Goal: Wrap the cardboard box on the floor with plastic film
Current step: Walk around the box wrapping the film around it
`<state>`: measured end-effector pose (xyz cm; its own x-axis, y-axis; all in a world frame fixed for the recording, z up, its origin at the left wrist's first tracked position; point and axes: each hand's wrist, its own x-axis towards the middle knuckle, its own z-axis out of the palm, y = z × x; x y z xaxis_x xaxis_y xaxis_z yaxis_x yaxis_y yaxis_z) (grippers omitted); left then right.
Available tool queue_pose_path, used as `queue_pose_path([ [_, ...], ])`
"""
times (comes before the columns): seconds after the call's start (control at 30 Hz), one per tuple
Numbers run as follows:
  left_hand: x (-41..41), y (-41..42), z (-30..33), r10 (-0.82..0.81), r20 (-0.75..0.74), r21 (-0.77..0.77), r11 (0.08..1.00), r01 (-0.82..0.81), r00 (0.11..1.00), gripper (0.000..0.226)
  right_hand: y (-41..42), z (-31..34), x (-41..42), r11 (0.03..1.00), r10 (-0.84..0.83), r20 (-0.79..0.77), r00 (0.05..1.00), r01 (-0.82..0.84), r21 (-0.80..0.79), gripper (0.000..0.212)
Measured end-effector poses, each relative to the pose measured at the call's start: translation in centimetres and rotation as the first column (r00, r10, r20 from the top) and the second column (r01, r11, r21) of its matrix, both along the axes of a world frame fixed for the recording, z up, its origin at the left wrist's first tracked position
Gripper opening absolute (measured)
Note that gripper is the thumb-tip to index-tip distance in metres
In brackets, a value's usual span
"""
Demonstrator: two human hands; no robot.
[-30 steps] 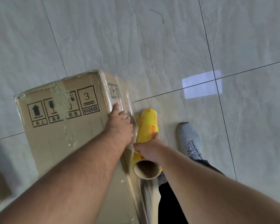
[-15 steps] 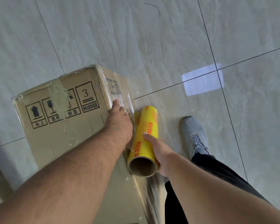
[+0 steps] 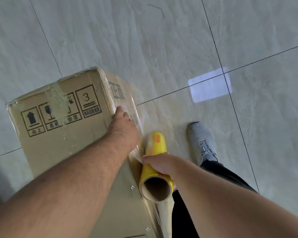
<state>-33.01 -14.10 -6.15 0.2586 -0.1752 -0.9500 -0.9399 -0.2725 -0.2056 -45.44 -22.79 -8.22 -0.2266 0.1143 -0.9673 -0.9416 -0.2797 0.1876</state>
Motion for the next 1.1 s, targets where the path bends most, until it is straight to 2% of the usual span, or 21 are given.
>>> queue_pose_path([
  [0.07,-0.3,0.4,-0.4,0.030,-0.053,-0.100,0.994,-0.035,0.998,0.049,0.2,-0.4,-0.6,0.999,-0.036,0.075,0.997,0.035,0.019,0.111],
  [0.13,-1.3,0.5,-0.7,0.066,-0.164,-0.152,0.984,-0.092,0.984,0.042,0.6,-1.3,-1.2,0.995,-0.094,0.096,0.991,0.097,-0.035,0.117],
  [0.2,-2.5,0.4,-0.9,0.072,-0.227,-0.114,0.988,-0.100,0.971,0.035,0.3,-1.2,-2.2,0.978,-0.188,0.059,0.980,0.192,-0.084,0.097],
  [0.27,-3.3,0.4,-1.0,0.029,-0.233,-0.096,0.994,-0.053,0.972,0.033,-0.6,-0.6,-3.1,0.921,-0.371,-0.040,0.928,0.362,-0.146,0.087],
  [0.33,-3.4,0.7,-1.2,0.011,-0.229,-0.103,0.994,-0.035,0.973,0.033,-0.7,-0.7,-4.2,0.842,-0.537,-0.117,0.836,0.521,-0.139,0.098],
  [0.37,-3.3,0.8,-1.3,0.012,-0.224,-0.112,0.993,-0.038,0.975,0.034,-0.3,-1.0,-4.6,0.809,-0.586,-0.122,0.801,0.571,-0.137,0.099],
  [0.43,-3.3,0.9,-1.4,0.036,-0.207,-0.132,0.989,-0.064,0.978,0.035,0.4,-0.9,-4.8,0.773,-0.633,-0.099,0.768,0.620,-0.137,0.085],
  [0.5,-3.7,0.9,-1.7,0.062,-0.184,-0.136,0.987,-0.088,0.981,0.037,0.2,-0.6,-4.5,0.761,-0.643,-0.053,0.764,0.631,-0.151,0.072],
  [0.63,-4.6,0.7,-2.0,0.059,-0.141,-0.102,0.992,-0.073,0.988,0.036,-0.7,0.0,-4.0,0.780,-0.617,-0.062,0.784,0.600,-0.178,0.063],
  [0.83,-4.3,0.3,-1.4,0.008,-0.149,-0.039,0.999,-0.014,0.989,0.042,-0.4,0.2,-2.5,0.835,-0.530,-0.029,0.848,0.515,-0.194,0.080],
  [1.0,-4.1,-0.2,-1.6,0.092,-0.169,-0.075,0.992,-0.106,0.981,0.038,-2.1,1.1,-3.6,0.810,-0.566,-0.034,0.824,0.548,-0.207,0.057],
  [1.03,-4.1,-0.3,-1.6,0.100,-0.171,-0.072,0.991,-0.114,0.980,0.039,-2.3,1.0,-3.8,0.818,-0.554,-0.026,0.832,0.538,-0.203,0.055],
  [1.1,-4.1,-0.2,-1.9,0.110,-0.175,-0.071,0.990,-0.124,0.978,0.040,-2.2,1.1,-3.4,0.870,-0.451,0.032,0.892,0.447,-0.208,0.065],
])
